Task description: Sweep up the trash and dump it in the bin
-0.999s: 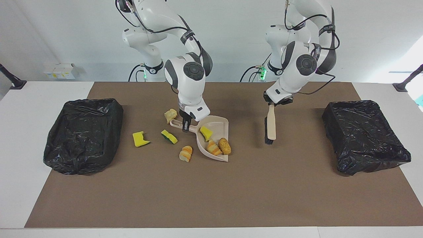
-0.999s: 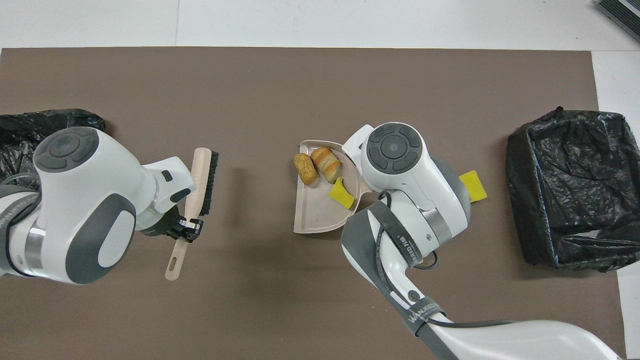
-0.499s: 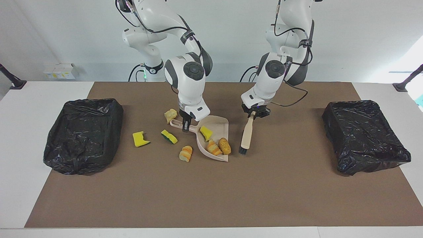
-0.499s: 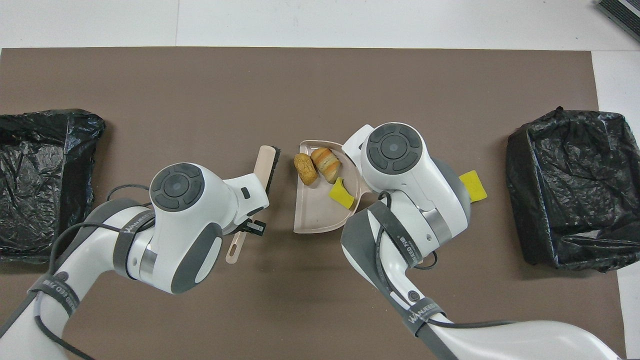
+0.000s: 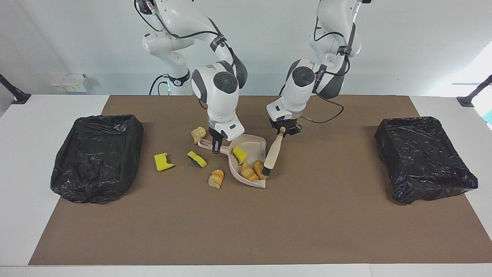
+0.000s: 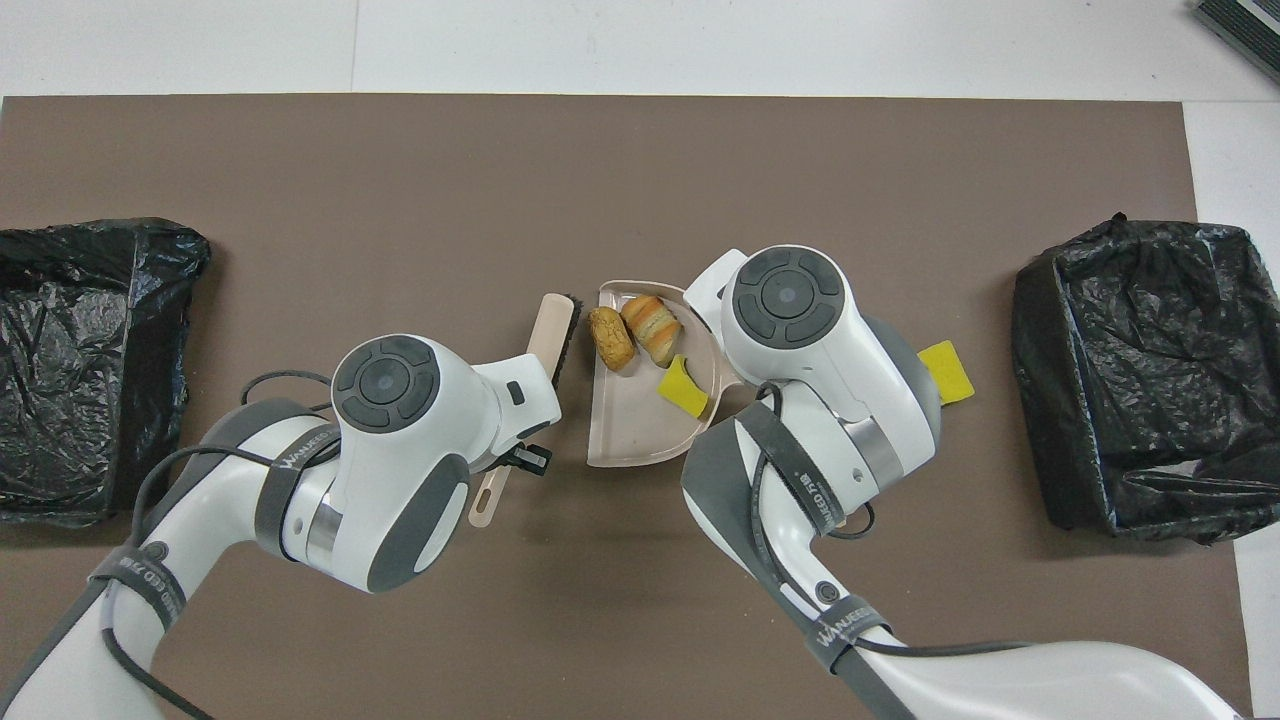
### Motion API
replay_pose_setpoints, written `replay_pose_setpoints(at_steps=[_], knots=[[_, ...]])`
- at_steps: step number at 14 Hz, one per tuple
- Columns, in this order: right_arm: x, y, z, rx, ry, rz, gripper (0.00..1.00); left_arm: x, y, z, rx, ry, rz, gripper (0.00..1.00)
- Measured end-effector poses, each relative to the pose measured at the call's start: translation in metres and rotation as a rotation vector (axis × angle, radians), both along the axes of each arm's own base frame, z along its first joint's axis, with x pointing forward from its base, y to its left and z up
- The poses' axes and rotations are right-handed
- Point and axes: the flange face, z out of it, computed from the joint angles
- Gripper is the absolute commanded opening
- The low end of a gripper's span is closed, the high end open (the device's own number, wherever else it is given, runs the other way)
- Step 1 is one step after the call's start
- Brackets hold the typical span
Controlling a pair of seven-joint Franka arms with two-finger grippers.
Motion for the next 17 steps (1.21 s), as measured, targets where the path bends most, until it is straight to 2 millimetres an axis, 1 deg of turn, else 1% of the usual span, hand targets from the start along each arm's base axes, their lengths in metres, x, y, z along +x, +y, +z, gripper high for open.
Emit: replay_pose_setpoints(at_steps=[2, 3, 4, 6, 7, 9, 11, 14, 15, 17], knots=[[0.0, 0.0, 0.0, 0.0, 0.0, 0.0, 0.0, -0.016, -0.014, 0.001, 0.02, 0.031, -0.042, 0.0], [0.0, 0.0, 0.0, 0.0, 0.0, 0.0, 0.0, -0.024, -0.021, 0.006, 0.034, 0.054, -0.062, 0.0], [0.0, 0.0, 0.0, 0.0, 0.0, 0.0, 0.0, -0.027, -0.026, 0.015, 0.046, 0.074, -0.077, 0.0], [0.0, 0.0, 0.0, 0.0, 0.0, 0.0, 0.0, -0.024, -0.027, 0.042, 0.054, 0.092, -0.081, 0.0], [0.0, 0.0, 0.0, 0.0, 0.0, 0.0, 0.0, -0.021, -0.023, 0.053, 0.05, 0.089, -0.064, 0.0], [0.0, 0.0, 0.0, 0.0, 0.0, 0.0, 0.0, -0.008, -0.005, 0.067, 0.046, 0.079, 0.032, 0.0], [0.0, 0.0, 0.0, 0.0, 0.0, 0.0, 0.0, 0.007, 0.015, 0.082, 0.05, 0.077, 0.168, 0.0], [0.0, 0.0, 0.0, 0.0, 0.0, 0.0, 0.0, 0.028, 0.046, 0.112, 0.054, 0.088, 0.265, 0.0], [0.0, 0.0, 0.0, 0.0, 0.0, 0.0, 0.0, 0.031, 0.055, 0.121, 0.057, 0.094, 0.28, 0.0], [0.0, 0.0, 0.0, 0.0, -0.001, 0.0, 0.0, 0.022, 0.064, 0.129, 0.086, 0.137, 0.284, 0.0]])
